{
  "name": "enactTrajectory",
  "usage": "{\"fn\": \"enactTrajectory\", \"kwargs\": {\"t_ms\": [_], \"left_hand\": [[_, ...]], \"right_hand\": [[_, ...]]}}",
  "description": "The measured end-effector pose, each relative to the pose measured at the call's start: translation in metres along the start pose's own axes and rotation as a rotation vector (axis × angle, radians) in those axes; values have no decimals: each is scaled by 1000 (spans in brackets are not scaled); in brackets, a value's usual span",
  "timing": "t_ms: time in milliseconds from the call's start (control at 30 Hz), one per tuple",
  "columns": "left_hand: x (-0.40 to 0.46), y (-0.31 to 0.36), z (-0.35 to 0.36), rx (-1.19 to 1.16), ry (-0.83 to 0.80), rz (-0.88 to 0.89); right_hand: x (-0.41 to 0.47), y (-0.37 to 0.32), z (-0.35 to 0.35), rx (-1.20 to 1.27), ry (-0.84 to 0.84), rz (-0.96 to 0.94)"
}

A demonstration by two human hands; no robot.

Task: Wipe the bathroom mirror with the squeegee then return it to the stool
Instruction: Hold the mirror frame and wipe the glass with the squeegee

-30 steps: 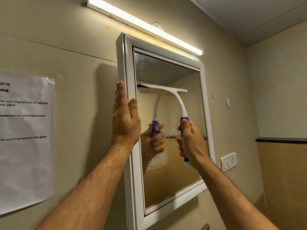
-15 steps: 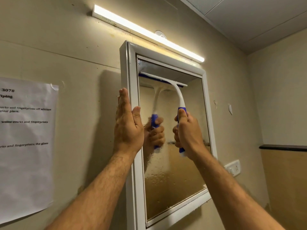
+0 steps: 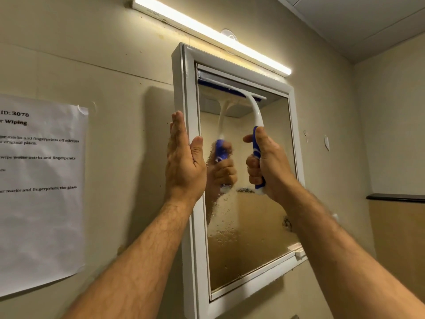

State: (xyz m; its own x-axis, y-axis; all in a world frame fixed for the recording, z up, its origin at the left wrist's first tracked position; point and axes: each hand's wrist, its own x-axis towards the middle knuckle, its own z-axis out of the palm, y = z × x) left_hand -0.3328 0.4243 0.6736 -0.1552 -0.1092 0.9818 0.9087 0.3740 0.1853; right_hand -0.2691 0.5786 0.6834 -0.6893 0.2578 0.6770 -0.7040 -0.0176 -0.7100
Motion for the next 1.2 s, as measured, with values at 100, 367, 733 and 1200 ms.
{"fn": "enactTrajectory", "kwargs": {"t_ms": [100,367,733,1200], "left_hand": [[0,1,0,7,-2,3],[1,0,0,2,6,3],[0,2,-1,4,4,0],[0,0,-1,-38,3,18]], "right_hand": [[6,-14,-1,-79,20,1],[-17,-2,0,-100,19,36],[-4,-22,3,-152,72,32],[-42,20,-9,-117,47,91]]}}
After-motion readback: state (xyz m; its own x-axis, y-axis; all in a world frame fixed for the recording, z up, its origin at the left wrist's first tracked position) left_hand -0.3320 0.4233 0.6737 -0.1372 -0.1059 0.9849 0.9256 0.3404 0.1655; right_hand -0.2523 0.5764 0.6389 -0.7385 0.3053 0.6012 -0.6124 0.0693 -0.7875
